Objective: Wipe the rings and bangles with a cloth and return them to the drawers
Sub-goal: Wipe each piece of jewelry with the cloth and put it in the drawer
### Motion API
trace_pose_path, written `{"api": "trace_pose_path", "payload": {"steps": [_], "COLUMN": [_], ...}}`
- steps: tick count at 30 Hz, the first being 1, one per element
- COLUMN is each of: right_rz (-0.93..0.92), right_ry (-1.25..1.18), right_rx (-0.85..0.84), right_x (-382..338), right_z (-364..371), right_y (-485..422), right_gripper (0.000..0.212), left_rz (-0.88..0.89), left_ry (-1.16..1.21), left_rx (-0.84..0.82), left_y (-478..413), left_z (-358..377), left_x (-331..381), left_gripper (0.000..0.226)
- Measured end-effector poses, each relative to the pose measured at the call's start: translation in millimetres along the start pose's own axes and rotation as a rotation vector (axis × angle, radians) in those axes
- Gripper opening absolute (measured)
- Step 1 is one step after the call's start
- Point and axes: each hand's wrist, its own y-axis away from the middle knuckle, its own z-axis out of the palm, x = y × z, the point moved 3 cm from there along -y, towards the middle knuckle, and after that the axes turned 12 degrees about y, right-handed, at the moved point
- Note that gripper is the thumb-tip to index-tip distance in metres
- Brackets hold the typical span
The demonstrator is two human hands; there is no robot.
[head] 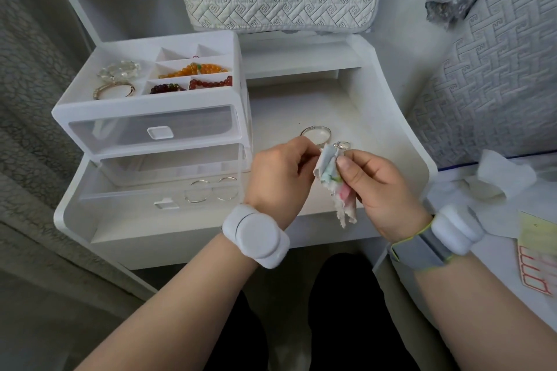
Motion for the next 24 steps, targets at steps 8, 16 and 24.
{"api": "trace_pose_path", "payload": {"steps": [8,16,24], "right_rz": [-0.048,-0.04,-0.016], "right_ry": [0.001,-0.011,-0.068], "right_rx": [-0.046,-0.017,0.056], "right_x": [-0.7,0.5,-5.4], "right_z": [1.5,-0.4,3.4], "right_y": [3.9,3.5,2.4], "right_gripper": [0.015,0.036,0.041], "left_rz": [-0.366,-0.376,0.038], "left_ry": [0.432,0.416,-0.047], "left_rx": [0.001,-0.041,0.026], "left_y": [0.2,0.6,10.4], "left_z": [2.2,0.9,-4.5], "left_x": [-3.0,-5.6,5.1], "left_gripper": [0.014,0.008,0.01]}}
